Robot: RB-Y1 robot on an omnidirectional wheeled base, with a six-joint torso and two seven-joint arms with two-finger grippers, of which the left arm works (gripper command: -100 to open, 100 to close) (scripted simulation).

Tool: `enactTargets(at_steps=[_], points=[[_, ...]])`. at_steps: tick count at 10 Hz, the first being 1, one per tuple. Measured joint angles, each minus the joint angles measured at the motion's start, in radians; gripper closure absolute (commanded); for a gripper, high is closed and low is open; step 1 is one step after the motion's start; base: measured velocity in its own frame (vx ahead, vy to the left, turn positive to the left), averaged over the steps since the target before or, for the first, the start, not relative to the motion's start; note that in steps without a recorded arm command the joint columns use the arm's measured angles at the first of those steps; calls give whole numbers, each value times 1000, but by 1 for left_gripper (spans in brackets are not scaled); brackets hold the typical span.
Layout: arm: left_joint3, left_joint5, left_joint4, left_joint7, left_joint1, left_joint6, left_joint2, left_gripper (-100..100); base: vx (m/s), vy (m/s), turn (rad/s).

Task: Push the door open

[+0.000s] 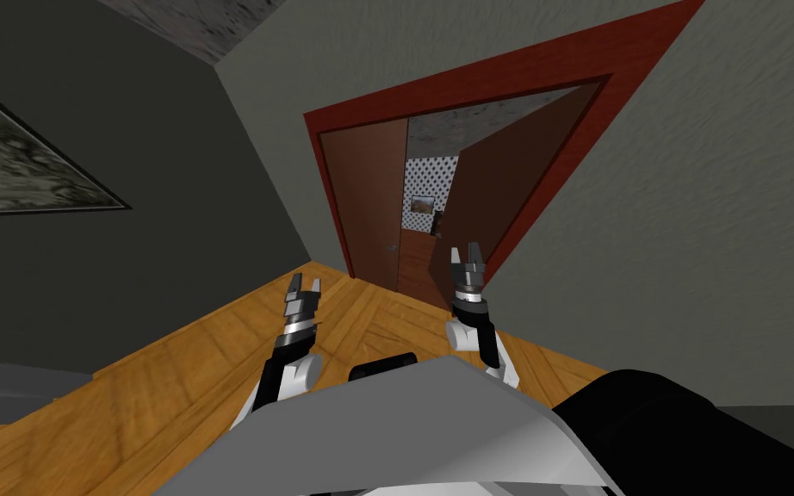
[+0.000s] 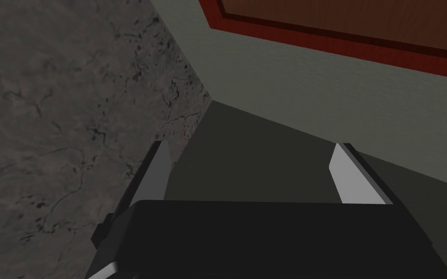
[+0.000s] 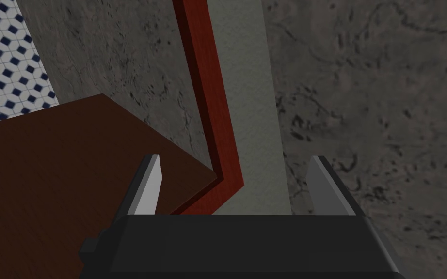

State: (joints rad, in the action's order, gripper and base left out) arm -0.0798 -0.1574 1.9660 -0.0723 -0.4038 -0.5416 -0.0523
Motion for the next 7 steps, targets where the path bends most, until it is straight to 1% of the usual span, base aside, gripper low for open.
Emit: enactTargets(at_steps=[1,4,6,7], points=[[-3,-5,-26,-1,14,-3,-5,-100,100,5,-46],[-21,-15,-99,-5,37,-24,-16,-100,104,4,-66],[-35,-20,-145,-15,63,-26,-16,-100,94,12,-69],[-40,-24,-171,-17,74,-29,-19,-100,98,5,-63]])
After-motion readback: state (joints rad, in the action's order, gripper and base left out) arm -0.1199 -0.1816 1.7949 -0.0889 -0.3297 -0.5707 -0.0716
